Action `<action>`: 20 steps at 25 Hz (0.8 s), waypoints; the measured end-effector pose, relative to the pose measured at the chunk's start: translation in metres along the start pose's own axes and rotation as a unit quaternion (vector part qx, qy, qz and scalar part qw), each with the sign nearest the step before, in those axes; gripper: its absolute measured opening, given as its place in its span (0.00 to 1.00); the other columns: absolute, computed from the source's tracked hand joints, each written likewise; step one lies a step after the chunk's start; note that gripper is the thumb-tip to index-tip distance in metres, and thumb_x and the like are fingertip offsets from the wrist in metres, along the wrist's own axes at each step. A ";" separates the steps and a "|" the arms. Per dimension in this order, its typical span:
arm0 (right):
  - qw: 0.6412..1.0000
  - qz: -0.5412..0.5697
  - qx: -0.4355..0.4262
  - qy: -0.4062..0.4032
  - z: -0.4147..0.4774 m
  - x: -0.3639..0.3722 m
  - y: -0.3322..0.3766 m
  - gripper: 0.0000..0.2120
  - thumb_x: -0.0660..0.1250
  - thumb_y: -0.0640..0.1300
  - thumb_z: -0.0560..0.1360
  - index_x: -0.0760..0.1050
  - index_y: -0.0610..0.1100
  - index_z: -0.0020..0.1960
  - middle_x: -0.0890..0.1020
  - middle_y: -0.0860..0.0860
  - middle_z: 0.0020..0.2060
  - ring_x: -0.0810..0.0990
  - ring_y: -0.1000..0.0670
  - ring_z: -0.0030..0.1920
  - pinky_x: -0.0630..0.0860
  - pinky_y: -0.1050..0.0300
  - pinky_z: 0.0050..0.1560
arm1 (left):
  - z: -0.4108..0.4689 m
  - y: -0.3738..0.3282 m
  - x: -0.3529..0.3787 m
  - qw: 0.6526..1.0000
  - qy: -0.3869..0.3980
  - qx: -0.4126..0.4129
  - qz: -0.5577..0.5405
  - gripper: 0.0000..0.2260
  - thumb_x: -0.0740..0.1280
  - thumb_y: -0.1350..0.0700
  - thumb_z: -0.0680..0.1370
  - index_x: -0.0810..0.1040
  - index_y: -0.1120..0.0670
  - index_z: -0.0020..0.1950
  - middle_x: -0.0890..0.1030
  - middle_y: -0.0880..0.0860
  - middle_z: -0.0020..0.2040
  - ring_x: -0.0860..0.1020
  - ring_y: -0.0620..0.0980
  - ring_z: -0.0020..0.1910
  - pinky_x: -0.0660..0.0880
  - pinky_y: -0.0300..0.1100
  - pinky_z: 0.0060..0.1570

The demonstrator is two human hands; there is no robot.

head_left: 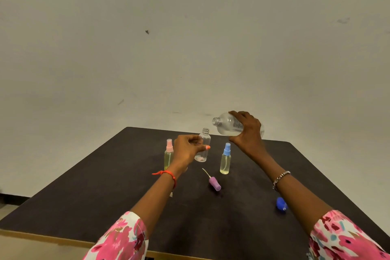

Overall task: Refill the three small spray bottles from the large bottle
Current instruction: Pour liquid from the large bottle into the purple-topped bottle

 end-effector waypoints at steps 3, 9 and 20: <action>1.000 -0.014 -0.009 0.021 0.002 0.004 0.007 0.32 0.74 0.36 0.60 0.72 0.45 0.63 0.75 0.43 0.57 0.73 0.43 0.59 0.63 0.39 0.65 | -0.001 -0.006 -0.002 1.000 0.002 0.008 -0.001 0.20 0.76 0.64 0.64 0.78 0.63 0.55 0.82 0.59 0.49 0.80 0.51 0.49 0.76 0.42 0.52; 0.999 -0.018 -0.026 0.026 0.005 0.002 0.017 0.33 0.74 0.35 0.60 0.71 0.44 0.64 0.74 0.41 0.59 0.71 0.42 0.61 0.60 0.36 0.66 | -0.004 -0.012 -0.007 1.000 -0.001 0.016 0.005 0.18 0.76 0.63 0.64 0.79 0.62 0.53 0.82 0.56 0.47 0.80 0.50 0.47 0.76 0.40 0.50; 0.998 -0.025 -0.053 0.033 0.007 0.003 0.032 0.33 0.73 0.33 0.61 0.71 0.45 0.64 0.73 0.42 0.61 0.69 0.43 0.65 0.53 0.40 0.71 | -0.011 -0.021 -0.013 1.000 0.006 0.023 -0.003 0.17 0.76 0.64 0.65 0.79 0.63 0.52 0.80 0.54 0.44 0.79 0.49 0.45 0.74 0.30 0.38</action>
Point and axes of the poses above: each hand's wrist, its own z-axis towards the middle knuckle, its own x-axis out of the palm, y = z × x, the point moved 9 cm from there along z, towards the middle knuckle
